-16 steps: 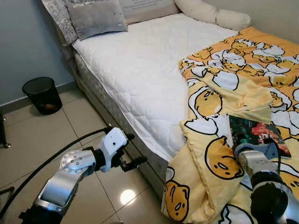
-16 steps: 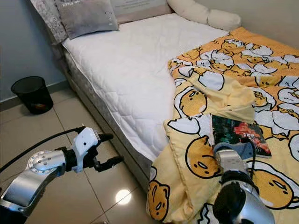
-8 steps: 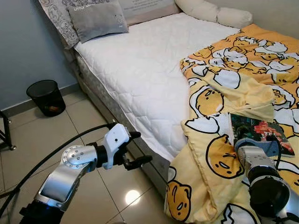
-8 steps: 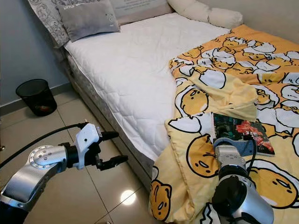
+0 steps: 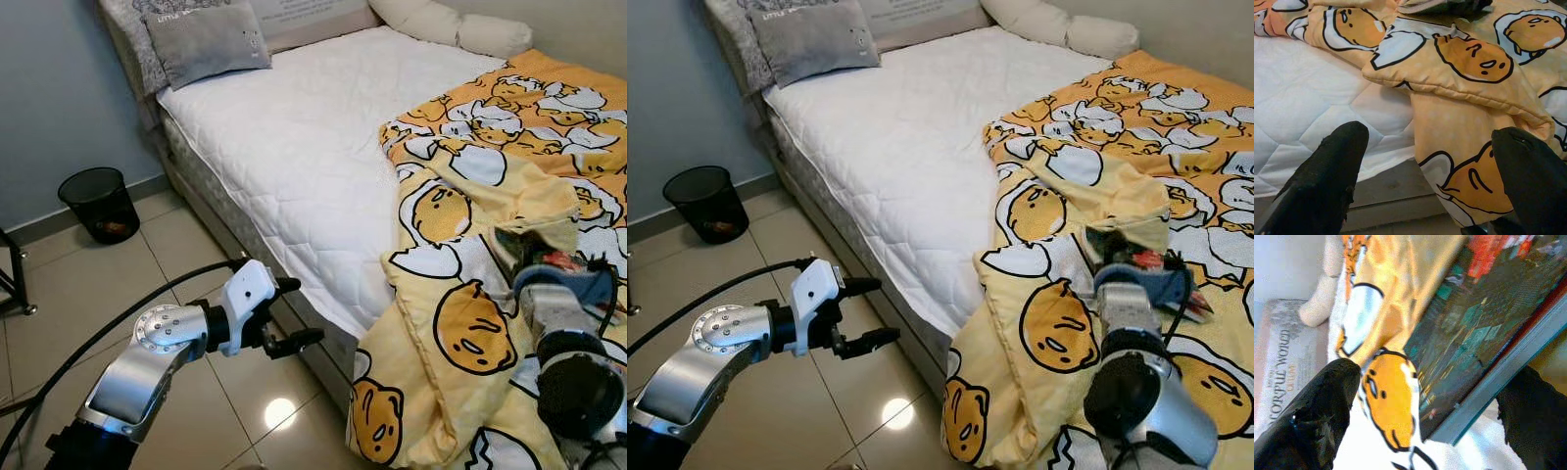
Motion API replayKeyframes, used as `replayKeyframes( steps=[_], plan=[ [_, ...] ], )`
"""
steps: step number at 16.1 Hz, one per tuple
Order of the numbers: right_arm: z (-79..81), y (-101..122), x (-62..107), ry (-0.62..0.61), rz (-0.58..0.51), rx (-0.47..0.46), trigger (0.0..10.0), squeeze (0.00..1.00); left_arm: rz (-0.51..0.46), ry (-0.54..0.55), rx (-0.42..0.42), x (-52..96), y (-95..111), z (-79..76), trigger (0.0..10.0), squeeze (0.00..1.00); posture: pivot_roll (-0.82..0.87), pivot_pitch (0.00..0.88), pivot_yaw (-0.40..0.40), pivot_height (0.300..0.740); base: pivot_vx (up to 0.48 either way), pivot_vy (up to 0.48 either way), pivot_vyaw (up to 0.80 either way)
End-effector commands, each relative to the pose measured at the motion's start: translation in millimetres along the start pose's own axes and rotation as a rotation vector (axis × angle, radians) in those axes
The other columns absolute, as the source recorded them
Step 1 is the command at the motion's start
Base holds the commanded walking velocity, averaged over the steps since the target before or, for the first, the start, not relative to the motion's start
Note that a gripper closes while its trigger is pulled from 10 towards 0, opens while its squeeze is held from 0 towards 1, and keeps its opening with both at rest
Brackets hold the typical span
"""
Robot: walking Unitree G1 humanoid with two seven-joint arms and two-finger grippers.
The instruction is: Clean up the room
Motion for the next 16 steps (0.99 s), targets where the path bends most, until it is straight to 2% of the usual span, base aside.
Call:
replayKeyframes(
  steps=[1, 4, 5, 6, 7, 16],
  plan=[
    [11.6, 8.2, -1.7, 0.036, -0.032, -0.005, 10.0, 0.00, -0.012, -0.003, -0.020, -0.5, 5.9, 0.5, 10.0, 0.00, -0.01, 0.000, 0.034, 0.740, 0.000, 0.000, 0.00],
    [14.0, 5.2, -2.4, 0.031, -0.028, -0.006, 10.0, 0.00, -0.014, 0.007, -0.019, 0.7, 5.7, 1.3, 10.0, 0.00, 0.00, 0.000, 0.028, 0.740, 0.000, 0.000, 0.00],
    [13.9, 3.8, -2.5, 0.024, -0.026, -0.014, 8.3, 0.00, -0.013, 0.009, -0.019, 0.5, 5.5, 1.4, 10.0, 0.00, 0.00, 0.000, 0.024, 0.740, 0.000, 0.000, 0.00],
    [13.5, 2.9, -2.6, 0.016, -0.026, -0.027, 2.4, 0.00, -0.013, 0.011, -0.019, 0.4, 5.6, 1.5, 10.0, 0.00, 0.00, 0.000, 0.024, 0.740, 0.000, 0.000, 0.00],
    [13.3, 2.4, -2.6, 0.011, -0.027, -0.035, 0.0, 0.00, -0.013, 0.012, -0.019, 0.6, 5.5, 1.7, 10.0, 0.00, 0.01, 0.000, 0.020, 0.740, 0.000, 0.000, 0.00],
    [3.5, -0.7, -1.8, -0.063, -0.029, -0.094, 0.0, 0.00, -0.009, 0.018, -0.027, 0.4, 5.6, 3.3, 10.0, 0.00, 0.01, 0.000, 0.020, 0.740, 0.000, 0.000, 0.00]
  ],
)
Point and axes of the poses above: a point about 5 cm out from each wrist's last joint towards the gripper, its own x axis pointing back from the gripper into the wrist, its own y axis along the axis of the wrist's last joint, z = x × y, the point moved 1 cm from there along -x, pointing out of the wrist towards the gripper, and after that the axes turned 6 degrees about x, right-handed, at the moved point
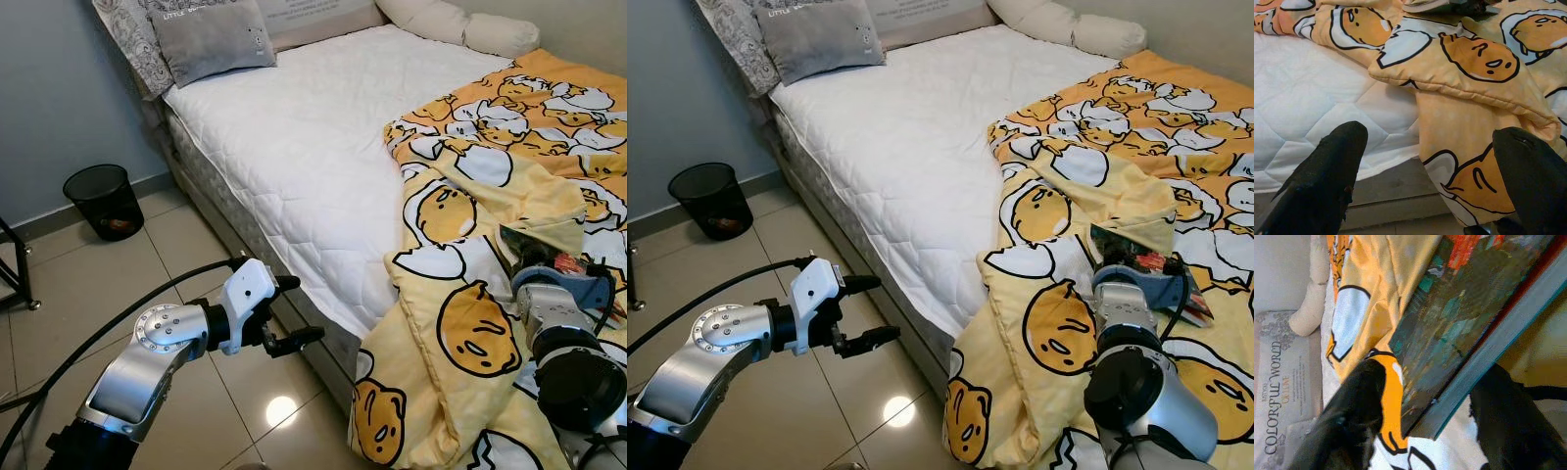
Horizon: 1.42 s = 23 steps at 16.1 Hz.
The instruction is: Clean up the room
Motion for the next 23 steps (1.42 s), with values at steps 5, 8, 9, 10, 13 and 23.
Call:
replayKeyframes(
  steps=[5, 8, 9, 10, 13, 23],
  plan=[
    [3.1, -1.5, -0.4, -0.017, -0.002, -0.051, 0.0, 0.00, -0.010, 0.000, -0.027, -0.9, 6.7, 2.4, 10.0, 0.00, 0.01, 0.000, 0.024, 0.740, 0.000, 0.000, 0.00],
    [-1.4, -3.7, 0.1, -0.038, 0.003, -0.063, 0.0, 0.00, -0.012, -0.002, -0.029, -1.6, 7.2, 2.3, 10.0, 0.00, 0.01, 0.000, 0.024, 0.740, 0.000, 0.000, 0.00],
    [-1.9, -4.1, 0.2, -0.041, 0.004, -0.066, 0.0, 0.00, -0.012, -0.002, -0.030, -1.7, 7.4, 2.4, 10.0, 0.00, 0.01, 0.000, 0.024, 0.740, 0.000, 0.000, 0.00],
    [-2.7, -4.7, 0.4, -0.043, 0.005, -0.069, 0.0, 0.00, -0.012, -0.002, -0.032, -2.0, 7.4, 2.6, 10.0, 0.00, 0.02, 0.000, 0.023, 0.740, 0.000, 0.000, 0.00],
    [-3.1, -5.3, 0.7, -0.034, -0.002, 0.034, 0.0, 0.00, -0.021, 0.007, -0.035, -3.8, 9.3, 4.6, 10.0, 0.00, 0.01, 0.000, 0.024, 0.740, 0.000, 0.000, 0.00],
    [23.5, 24.8, 20.5, 0.502, -0.043, 0.147, 0.0, 0.00, -0.116, 0.088, 0.010, -4.0, 15.4, 5.7, 10.0, 0.00, -0.02, 0.000, 0.008, 0.740, 0.000, 0.000, 0.00]
  ],
)
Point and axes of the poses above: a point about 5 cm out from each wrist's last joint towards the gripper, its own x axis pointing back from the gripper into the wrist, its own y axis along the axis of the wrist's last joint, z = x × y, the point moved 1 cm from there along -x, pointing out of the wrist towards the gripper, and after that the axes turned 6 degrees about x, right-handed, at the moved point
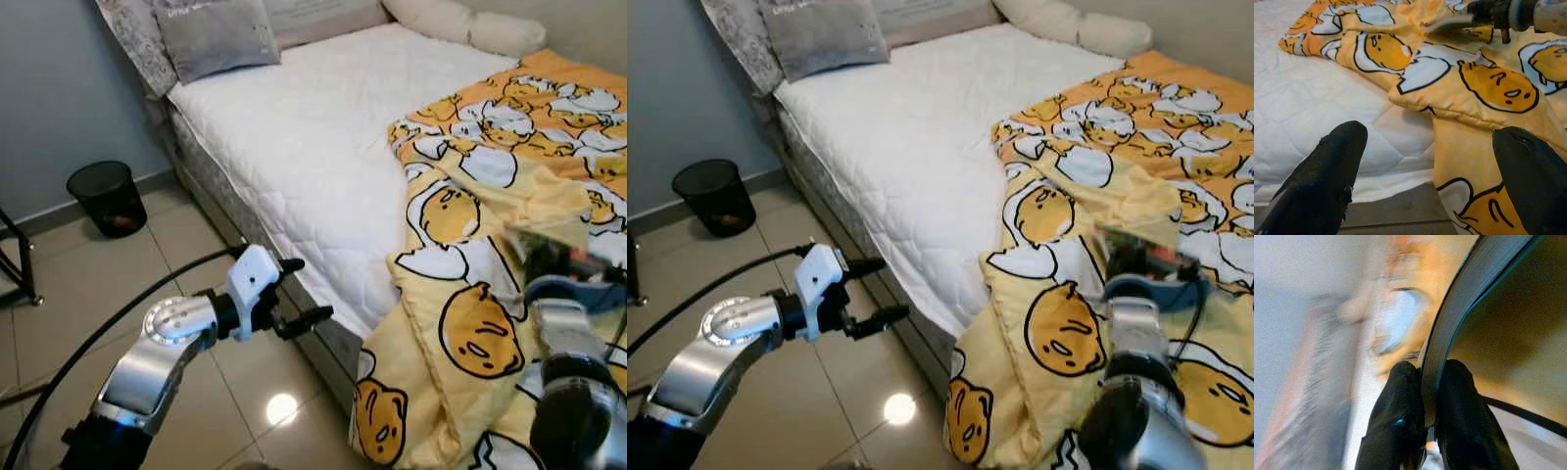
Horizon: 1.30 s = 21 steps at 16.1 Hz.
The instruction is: Clean up the room
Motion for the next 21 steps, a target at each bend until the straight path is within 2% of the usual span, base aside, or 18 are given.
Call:
replayKeyframes(
  steps=[1, 2, 3, 4, 5, 6, 7, 8, 11, 12, 13, 14, 15, 16, 17, 21],
  plan=[
    [26.9, 9.4, -2.7, 0.174, -0.012, 0.031, 0.0, 0.00, -0.013, 0.021, -0.003, 3.9, 2.8, 2.6, 10.0, 0.00, -0.02, 0.000, 0.010, 0.740, 0.000, 0.000, 0.00],
    [33.4, 11.4, 1.8, 0.249, -0.002, 0.060, 0.0, 0.00, -0.015, 0.029, -0.002, 5.1, 3.4, 4.3, 10.0, 0.00, -0.02, 0.000, 0.014, 0.740, 0.000, 0.000, 0.00],
    [49.3, 12.7, 12.7, 0.419, 0.040, 0.120, 0.0, 0.00, -0.046, 0.062, 0.021, 7.2, 8.1, 10.4, 10.0, 0.00, -0.03, 0.000, 0.017, 0.740, 0.000, 0.000, 0.00],
    [69.2, 3.8, 25.4, 0.589, 0.132, 0.197, 0.0, 0.00, -0.105, 0.103, 0.050, 9.1, 17.6, 19.1, 10.0, 0.00, -0.03, 0.000, 0.026, 0.740, 0.000, 0.000, 0.00],
    [76.2, -1.4, 30.6, 0.646, 0.174, 0.227, 0.0, 0.00, -0.131, 0.119, 0.062, 9.8, 21.7, 22.2, 10.0, 0.00, -0.03, 0.000, 0.026, 0.740, 0.000, 0.000, 0.00],
    [89.7, -16.6, 42.9, 0.772, 0.291, 0.308, 0.0, 0.00, -0.230, 0.182, 0.126, 13.2, 35.6, 34.6, 10.0, 0.00, -0.03, 0.000, 0.030, 0.740, 0.000, 0.000, 0.00],
    [98.1, -31.1, 52.8, 0.863, 0.398, 0.383, 0.0, 0.00, -0.334, 0.223, 0.224, 18.7, 49.7, 47.9, 10.0, 0.00, -0.03, 0.000, 0.030, 0.740, 0.000, 0.000, 0.00],
    [102.2, -40.6, 57.9, 0.917, 0.475, 0.455, 0.0, 0.00, -0.430, 0.218, 0.302, 26.1, 63.4, 57.2, 10.0, 1.00, -0.03, 0.000, 0.030, 0.740, 0.000, 0.000, 0.00],
    [110.9, -45.7, 64.0, 1.000, 0.555, 0.510, 0.0, 0.00, -0.539, 0.226, 0.384, 36.4, 78.3, 70.6, 10.0, 1.00, -0.03, 0.000, 0.030, 0.740, 0.000, 0.000, 0.00],
    [118.0, -46.6, 67.8, 1.058, 0.592, 0.527, 0.0, 0.00, -0.601, 0.224, 0.454, 39.7, 84.7, 77.1, 10.0, 1.00, -0.02, 0.000, 0.027, 0.740, 0.000, 0.000, 0.00],
    [123.7, -49.2, 72.4, 1.116, 0.630, 0.541, 0.0, 0.00, -0.600, 0.218, 0.508, 39.0, 82.1, 81.0, 10.0, 1.00, -0.02, 0.000, 0.025, 0.740, 0.000, 0.000, 0.00],
    [129.2, -53.3, 78.1, 1.178, 0.670, 0.552, 0.0, 0.00, -0.555, 0.203, 0.558, 34.5, 73.6, 81.8, 10.0, 1.00, -0.02, 0.000, 0.026, 0.740, 0.000, 0.000, 0.00],
    [135.0, -58.6, 86.5, 1.250, 0.718, 0.566, 0.0, 0.00, -0.468, 0.160, 0.591, 26.4, 59.5, 76.7, 10.0, 0.00, -0.02, 0.000, 0.026, 0.740, 0.000, 0.000, 0.00],
    [137.1, -60.2, 90.0, 1.275, 0.737, 0.570, 0.0, 0.00, -0.462, 0.138, 0.614, 23.1, 56.9, 74.7, 10.0, 0.00, -0.02, 0.000, 0.030, 0.740, 0.000, 0.000, 0.00],
    [140.6, -62.9, 97.4, 1.325, 0.775, 0.579, 0.0, 0.00, -0.462, 0.099, 0.682, 14.4, 53.6, 71.8, 10.0, 0.00, -0.03, 0.000, 0.031, 0.740, 0.000, 0.000, 0.00],
    [143.8, -67.9, 107.9, 1.378, 0.820, 0.569, 0.0, 0.00, -0.425, 0.023, 0.742, 0.1, 46.4, 62.3, 10.0, 0.00, -0.03, 0.000, 0.028, 0.740, 0.000, 0.000, 0.00]
  ],
)
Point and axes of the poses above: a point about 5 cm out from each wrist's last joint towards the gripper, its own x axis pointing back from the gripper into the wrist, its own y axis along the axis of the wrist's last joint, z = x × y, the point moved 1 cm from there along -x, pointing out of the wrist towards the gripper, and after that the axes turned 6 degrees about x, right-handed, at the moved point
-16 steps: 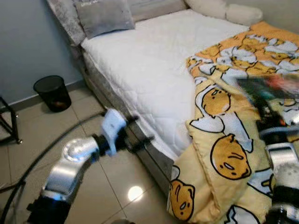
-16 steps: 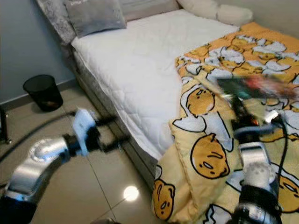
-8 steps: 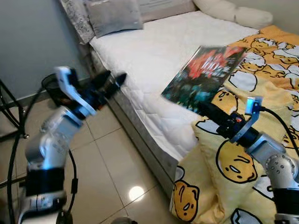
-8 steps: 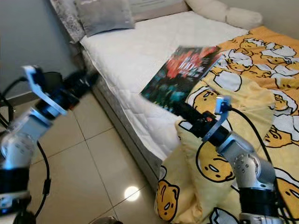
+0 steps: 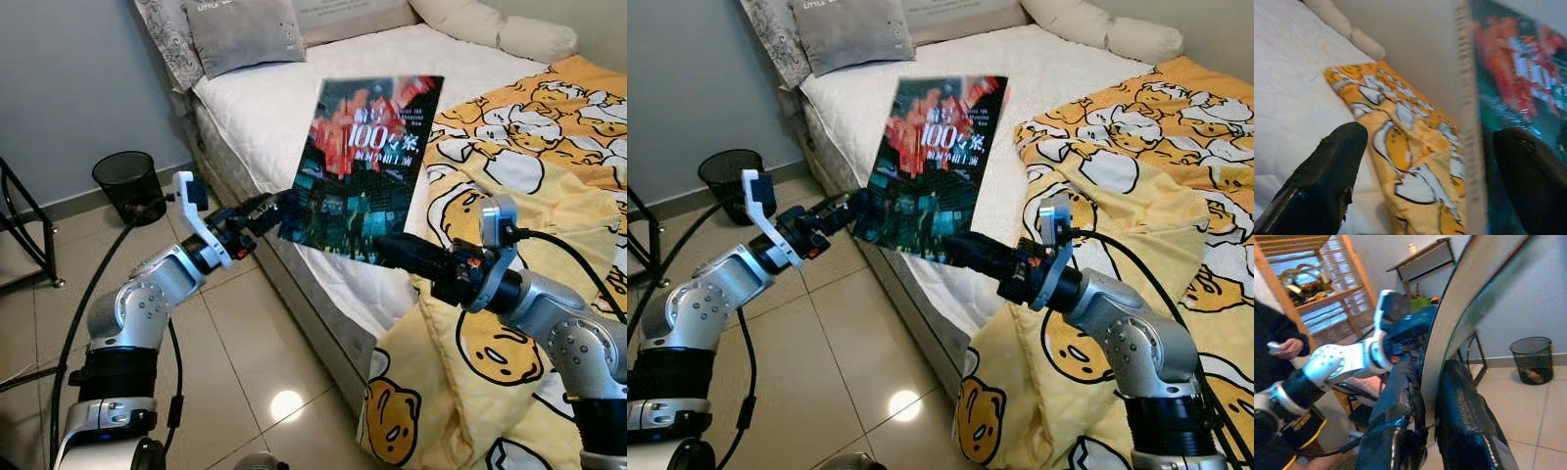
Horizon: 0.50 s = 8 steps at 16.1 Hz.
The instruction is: Clean up the room
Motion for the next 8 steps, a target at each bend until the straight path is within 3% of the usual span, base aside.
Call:
replayKeyframes(
  steps=[1, 2, 4, 8],
  plan=[
    [8.4, 4.4, -3.5, 0.054, 0.002, 0.029, 0.0, 0.00, 0.025, -0.076, 0.035, -5.4, -3.0, -10.7, 10.0, 0.00, -0.03, 0.000, 0.027, 0.740, 0.000, 0.000, 0.00],
    [10.0, 2.2, -4.0, 0.064, 0.017, 0.030, 0.0, 0.00, 0.041, -0.145, 0.066, -5.5, -7.2, -20.3, 7.3, 0.00, -0.03, 0.000, 0.028, 0.740, 0.000, 0.000, 0.00],
    [11.2, -2.0, -4.0, 0.069, 0.048, 0.033, 0.0, 0.00, 0.076, -0.199, 0.094, -4.1, -15.1, -27.8, 0.0, 0.00, -0.03, 0.000, 0.029, 0.740, 0.000, 0.000, 0.00],
    [9.5, -6.3, -4.6, 0.066, 0.092, 0.044, 0.0, 0.00, 0.065, -0.251, 0.119, 1.4, -14.4, -36.1, 0.0, 0.00, -0.02, 0.000, 0.017, 0.740, 0.000, 0.000, 0.00]
  ],
)
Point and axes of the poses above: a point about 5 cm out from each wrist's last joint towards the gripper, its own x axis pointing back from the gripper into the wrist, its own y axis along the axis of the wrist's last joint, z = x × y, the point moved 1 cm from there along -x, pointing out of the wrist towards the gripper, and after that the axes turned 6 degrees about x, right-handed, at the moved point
